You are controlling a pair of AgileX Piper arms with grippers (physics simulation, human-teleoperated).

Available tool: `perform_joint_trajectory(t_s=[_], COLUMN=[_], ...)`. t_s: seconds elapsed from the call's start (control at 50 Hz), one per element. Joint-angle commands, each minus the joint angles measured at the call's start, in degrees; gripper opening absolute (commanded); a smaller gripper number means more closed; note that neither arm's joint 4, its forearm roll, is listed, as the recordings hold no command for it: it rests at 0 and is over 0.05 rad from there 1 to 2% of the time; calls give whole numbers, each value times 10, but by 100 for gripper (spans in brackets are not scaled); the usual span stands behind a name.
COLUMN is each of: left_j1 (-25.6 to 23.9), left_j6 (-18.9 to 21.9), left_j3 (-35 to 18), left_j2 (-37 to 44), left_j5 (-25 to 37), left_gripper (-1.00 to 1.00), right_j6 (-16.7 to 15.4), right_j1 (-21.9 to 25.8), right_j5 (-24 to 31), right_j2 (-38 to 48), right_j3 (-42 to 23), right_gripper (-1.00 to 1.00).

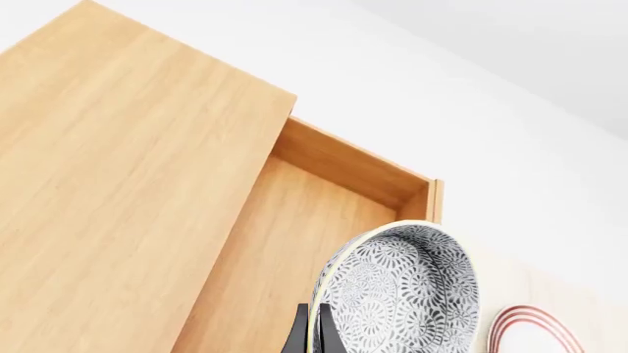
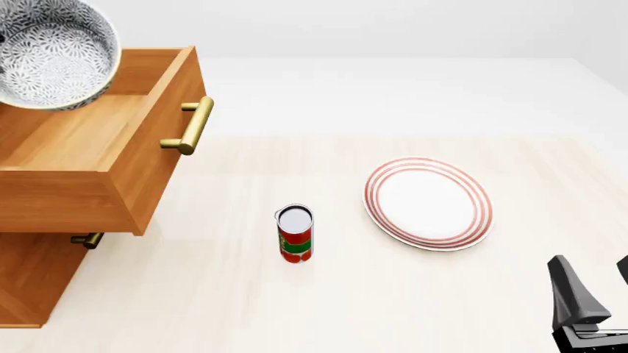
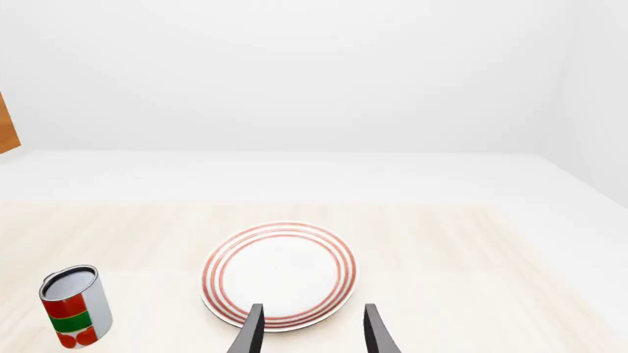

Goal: Put the bowl in the top drawer of the cabinet.

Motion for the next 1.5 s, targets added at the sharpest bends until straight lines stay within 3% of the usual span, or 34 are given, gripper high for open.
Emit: perform_joint_trajectory(t_s=[0.02, 1.5], left_j1=[2, 31], left_j6=[6, 27], left_j3=[4, 19], left_j2=[4, 52], left_j5=[-8, -45], left_gripper=[-100, -100], right_j6=[0, 0], right_j1=[0, 0], right_j5=[0, 0], right_j2=[0, 0], right_j3=[0, 0], right_gripper=[100, 100])
